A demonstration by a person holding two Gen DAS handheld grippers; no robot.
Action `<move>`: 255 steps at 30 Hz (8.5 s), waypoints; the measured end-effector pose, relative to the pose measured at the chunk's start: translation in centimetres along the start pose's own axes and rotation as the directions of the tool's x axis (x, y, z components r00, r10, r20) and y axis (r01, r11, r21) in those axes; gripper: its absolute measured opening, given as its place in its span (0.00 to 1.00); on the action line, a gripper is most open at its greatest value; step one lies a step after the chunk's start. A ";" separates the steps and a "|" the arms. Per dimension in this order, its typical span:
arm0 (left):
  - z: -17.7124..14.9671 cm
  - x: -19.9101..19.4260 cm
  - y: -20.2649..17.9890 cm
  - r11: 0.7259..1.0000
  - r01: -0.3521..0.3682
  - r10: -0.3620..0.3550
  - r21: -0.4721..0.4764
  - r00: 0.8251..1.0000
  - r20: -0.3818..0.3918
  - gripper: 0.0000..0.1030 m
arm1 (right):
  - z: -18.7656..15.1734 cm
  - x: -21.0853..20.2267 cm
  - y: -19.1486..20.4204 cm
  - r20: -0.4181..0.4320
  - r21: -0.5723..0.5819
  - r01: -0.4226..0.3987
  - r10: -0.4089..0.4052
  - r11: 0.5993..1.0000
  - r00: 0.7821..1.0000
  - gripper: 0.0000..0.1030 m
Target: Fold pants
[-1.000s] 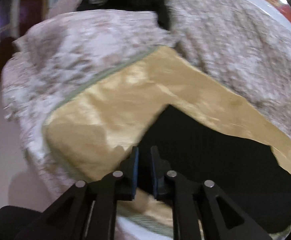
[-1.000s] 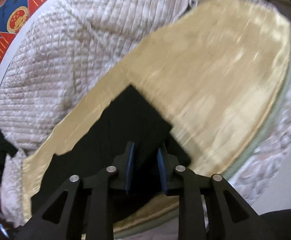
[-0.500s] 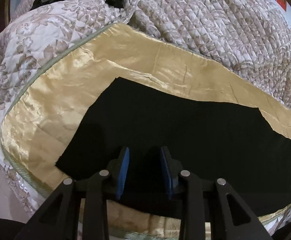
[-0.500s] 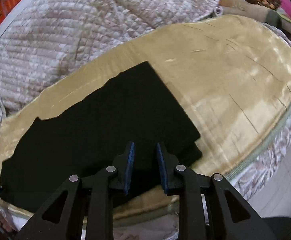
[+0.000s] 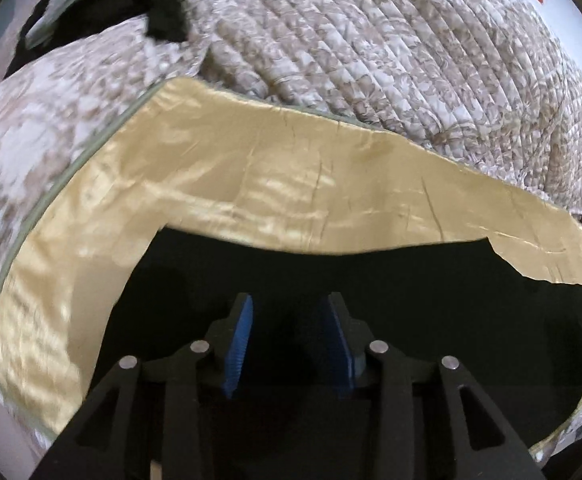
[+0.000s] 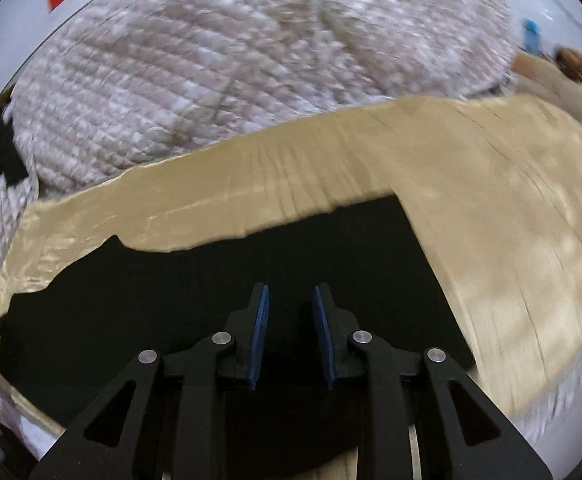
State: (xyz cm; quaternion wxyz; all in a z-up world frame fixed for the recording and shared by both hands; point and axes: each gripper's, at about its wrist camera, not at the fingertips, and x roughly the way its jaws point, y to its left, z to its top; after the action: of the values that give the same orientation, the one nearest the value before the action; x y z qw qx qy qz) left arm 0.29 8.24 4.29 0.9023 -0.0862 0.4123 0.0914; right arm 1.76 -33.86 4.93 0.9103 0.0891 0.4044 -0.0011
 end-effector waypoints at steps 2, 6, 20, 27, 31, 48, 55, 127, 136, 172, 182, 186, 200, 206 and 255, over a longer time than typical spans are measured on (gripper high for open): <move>0.8 1.1 -0.1 1.000 -0.005 0.005 0.018 1.000 -0.009 0.42 | 1.5 1.9 0.6 -0.037 -0.033 -0.042 0.041 0.999 0.998 0.25; 0.9 4.1 1.7 0.993 -0.119 0.117 -0.023 0.991 -0.063 0.42 | 2.7 4.5 0.9 -0.048 -0.058 -0.004 0.001 0.998 0.999 0.25; 0.7 3.2 -2.2 0.996 -0.066 0.066 0.056 0.998 -0.011 0.46 | 2.2 4.8 7.7 -0.006 -0.155 -0.118 0.119 0.981 0.993 0.44; 0.6 4.5 -1.5 0.996 -0.076 0.078 0.037 0.996 -0.047 0.49 | 1.5 7.6 10.9 -0.110 -0.220 -0.142 0.121 0.965 0.987 0.44; 0.4 4.0 -1.5 0.996 -0.078 0.079 0.036 0.996 -0.037 0.50 | 1.7 7.8 9.5 -0.113 -0.159 -0.128 0.111 0.979 0.987 0.44; -1.0 2.7 -1.1 0.996 -0.080 0.080 0.044 0.997 -0.010 0.54 | 1.7 4.1 0.4 -0.002 0.065 0.035 -0.035 0.997 0.999 0.44; -3.2 0.7 -1.7 0.995 -0.061 0.060 0.078 0.998 0.005 0.54 | -3.5 1.0 5.5 0.049 -0.104 -0.036 0.041 0.994 0.998 0.44; -2.4 -6.0 -3.1 0.972 0.236 -0.232 -0.010 0.962 0.146 0.07 | -7.9 -0.2 6.2 0.074 -0.072 -0.142 0.147 0.987 0.986 0.70; -5.4 -4.3 -15.8 0.844 0.487 -0.493 0.223 0.870 -0.036 0.07 | -7.3 -0.9 4.3 0.105 0.005 -0.148 0.147 0.989 0.984 0.70; -0.1 -1.4 -11.7 0.810 0.577 -0.579 0.103 0.815 -0.007 0.53 | -7.2 -1.3 4.4 0.129 0.018 -0.222 0.218 0.975 0.967 0.70; -4.3 -0.1 -5.2 0.914 0.397 -0.395 0.086 0.918 -0.038 0.53 | -7.2 2.5 8.6 -0.048 -0.026 -0.413 0.411 0.911 0.910 0.57; -5.3 0.6 -4.8 0.919 0.386 -0.383 0.080 0.922 -0.057 0.53 | -6.0 3.9 9.2 -0.076 -0.011 -0.445 0.443 0.895 0.893 0.57; -6.0 0.5 -4.9 0.918 0.379 -0.376 0.113 0.925 -0.049 0.53 | -5.4 5.2 8.4 -0.092 0.081 -0.503 0.509 0.861 0.856 0.02; -5.9 0.4 -5.0 0.919 0.376 -0.373 0.119 0.926 -0.048 0.53 | -6.1 5.3 7.6 -0.086 0.104 -0.474 0.483 0.874 0.872 0.02; -6.4 -1.1 -8.2 0.924 0.284 -0.297 0.256 0.955 0.015 0.57 | -6.8 1.5 10.7 -0.021 -0.154 -0.261 0.261 0.953 0.965 0.18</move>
State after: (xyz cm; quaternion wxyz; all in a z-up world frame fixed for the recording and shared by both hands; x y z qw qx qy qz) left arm -3.11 -1.27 1.65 0.9203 -0.0288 0.3787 -0.0939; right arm -1.44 -22.08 1.13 0.9065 0.0707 0.3879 0.1506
